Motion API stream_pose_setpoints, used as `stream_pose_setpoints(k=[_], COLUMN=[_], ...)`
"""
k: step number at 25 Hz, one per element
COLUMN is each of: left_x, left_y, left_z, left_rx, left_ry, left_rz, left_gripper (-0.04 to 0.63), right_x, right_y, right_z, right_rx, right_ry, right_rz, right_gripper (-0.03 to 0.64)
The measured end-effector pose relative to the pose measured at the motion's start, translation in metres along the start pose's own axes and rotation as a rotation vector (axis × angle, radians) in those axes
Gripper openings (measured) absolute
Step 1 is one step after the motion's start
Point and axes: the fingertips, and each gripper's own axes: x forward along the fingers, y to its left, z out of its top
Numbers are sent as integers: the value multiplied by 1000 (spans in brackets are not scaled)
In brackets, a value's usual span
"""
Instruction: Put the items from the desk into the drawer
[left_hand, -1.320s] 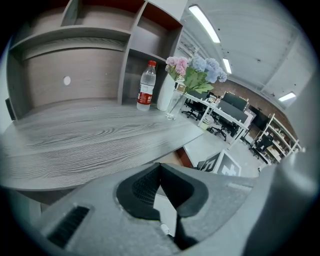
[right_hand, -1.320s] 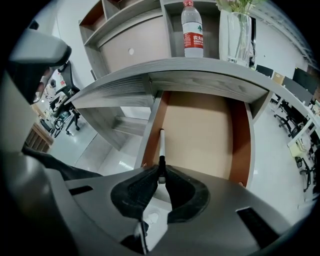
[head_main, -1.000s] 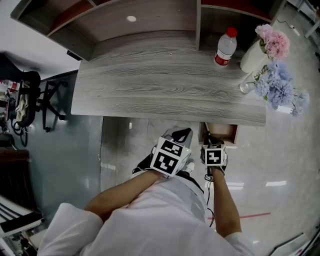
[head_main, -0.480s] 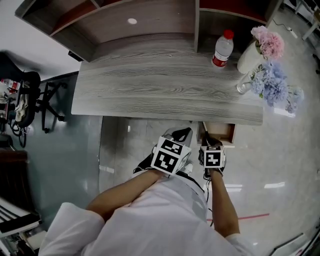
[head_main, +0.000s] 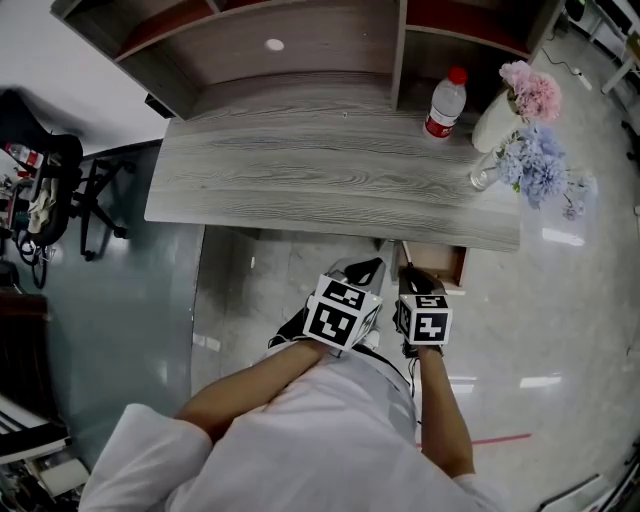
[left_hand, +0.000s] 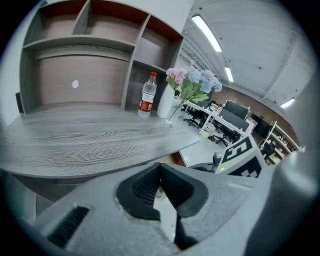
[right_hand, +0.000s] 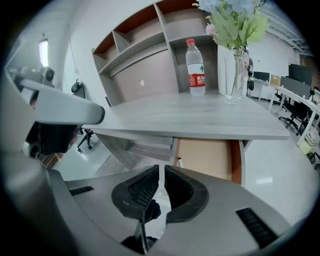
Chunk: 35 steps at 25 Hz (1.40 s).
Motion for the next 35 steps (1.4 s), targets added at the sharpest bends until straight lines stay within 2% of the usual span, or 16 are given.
stream_pose_setpoints(k=[13, 19, 25, 35], left_x=[-26, -35, -38, -36], left_y=[-5, -20, -31, -37], left_z=[-8, -6, -2, 0], left_rx=[-45, -25, -12, 15], left_ry=[-89, -134, -161, -161], left_rz=[47, 54, 56, 77], left_gripper=[3, 3, 3, 2], right_x=[-64, -90, -105, -110], right_y=[40, 51, 52, 47], right_z=[53, 61, 58, 55], right_rx=[-49, -62, -75, -67], right_ry=[-183, -245, -265, -275], right_rz=[68, 91, 106, 107], right_gripper=[14, 2, 2, 2])
